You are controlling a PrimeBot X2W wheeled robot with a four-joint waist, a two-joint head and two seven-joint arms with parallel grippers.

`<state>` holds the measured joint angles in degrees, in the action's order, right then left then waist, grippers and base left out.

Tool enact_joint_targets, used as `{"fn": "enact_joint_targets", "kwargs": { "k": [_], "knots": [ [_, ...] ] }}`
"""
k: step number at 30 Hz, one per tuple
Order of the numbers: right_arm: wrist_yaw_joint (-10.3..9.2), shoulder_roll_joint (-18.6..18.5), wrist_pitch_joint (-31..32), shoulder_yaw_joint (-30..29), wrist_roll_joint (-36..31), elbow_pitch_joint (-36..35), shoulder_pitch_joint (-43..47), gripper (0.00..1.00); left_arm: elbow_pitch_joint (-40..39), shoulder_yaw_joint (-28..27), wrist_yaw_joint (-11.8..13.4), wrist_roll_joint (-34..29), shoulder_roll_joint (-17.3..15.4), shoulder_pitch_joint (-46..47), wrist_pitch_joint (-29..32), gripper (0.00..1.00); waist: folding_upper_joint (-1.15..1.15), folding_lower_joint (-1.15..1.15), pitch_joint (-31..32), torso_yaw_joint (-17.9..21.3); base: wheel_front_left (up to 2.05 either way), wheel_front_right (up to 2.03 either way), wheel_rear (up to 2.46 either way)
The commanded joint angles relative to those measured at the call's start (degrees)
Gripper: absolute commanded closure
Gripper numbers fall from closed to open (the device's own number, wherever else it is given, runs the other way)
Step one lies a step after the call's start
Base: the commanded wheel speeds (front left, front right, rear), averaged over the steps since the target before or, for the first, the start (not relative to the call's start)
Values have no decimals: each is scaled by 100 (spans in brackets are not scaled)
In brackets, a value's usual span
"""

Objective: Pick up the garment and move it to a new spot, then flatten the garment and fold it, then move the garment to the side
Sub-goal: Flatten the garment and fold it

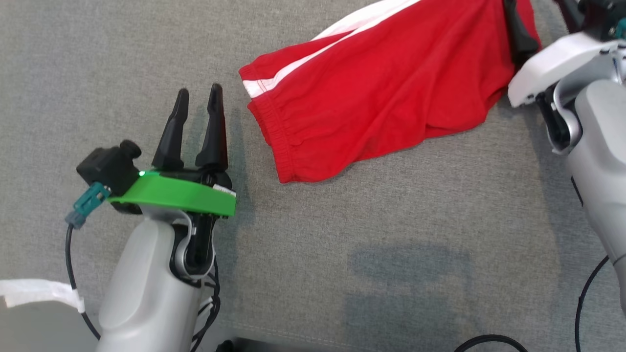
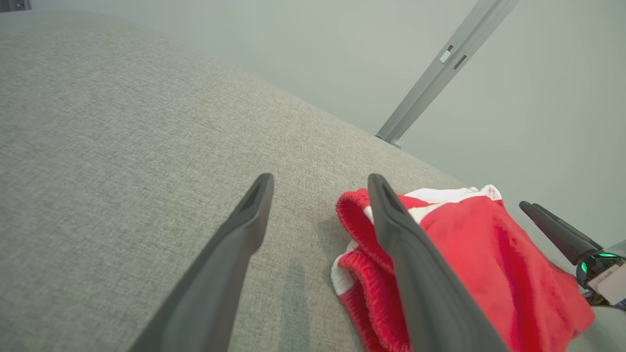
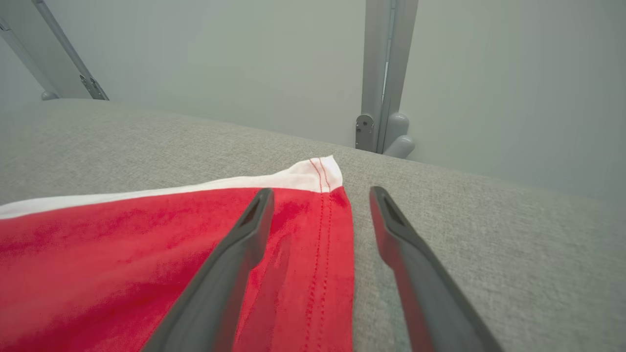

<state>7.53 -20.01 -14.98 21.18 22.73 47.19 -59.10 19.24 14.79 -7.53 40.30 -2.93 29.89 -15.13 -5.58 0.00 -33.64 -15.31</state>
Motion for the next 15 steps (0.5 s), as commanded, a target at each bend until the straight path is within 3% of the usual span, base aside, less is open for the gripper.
{"fn": "enact_joint_targets", "kwargs": {
  "k": [1, 7, 15],
  "knots": [
    [-10, 9, -10, -41, 134, -67, 271, 0, -28, -110, 10, -97, -9, -222, 3, 0, 0, 0, 268, 103, 0, 0, 0],
    [-10, -4, -10, 33, 424, -6, 786, 0, -140, -150, 10, -100, -4, -608, 3, 0, 0, 0, 437, 101, 0, 0, 0],
    [-10, 143, 156, 364, 801, 822, 772, 0, -155, -97, 10, -143, -4, -800, 3, 0, 0, 0, 469, -43, 0, 0, 0]
  ]
}}
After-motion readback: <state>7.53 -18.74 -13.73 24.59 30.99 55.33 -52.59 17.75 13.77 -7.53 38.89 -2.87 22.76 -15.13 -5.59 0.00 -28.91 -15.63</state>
